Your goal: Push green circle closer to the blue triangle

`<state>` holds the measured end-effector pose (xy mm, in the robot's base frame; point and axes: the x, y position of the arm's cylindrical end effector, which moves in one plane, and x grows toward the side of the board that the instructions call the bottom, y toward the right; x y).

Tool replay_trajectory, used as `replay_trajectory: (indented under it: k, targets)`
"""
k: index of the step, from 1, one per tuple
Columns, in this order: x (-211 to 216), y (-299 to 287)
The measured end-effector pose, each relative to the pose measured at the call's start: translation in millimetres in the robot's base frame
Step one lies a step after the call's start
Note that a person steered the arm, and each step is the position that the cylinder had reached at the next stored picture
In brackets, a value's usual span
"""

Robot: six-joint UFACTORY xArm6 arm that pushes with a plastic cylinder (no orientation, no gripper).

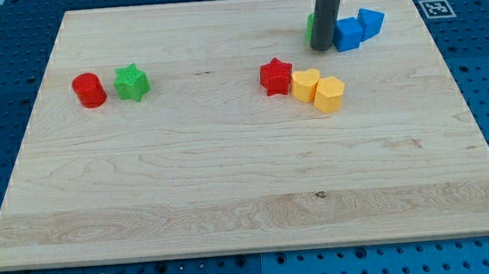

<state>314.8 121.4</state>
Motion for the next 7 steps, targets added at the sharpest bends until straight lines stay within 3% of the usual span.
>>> replay_trajectory:
  k: [4, 7]
  targets:
    - [-59, -70]
    - [-57, 32]
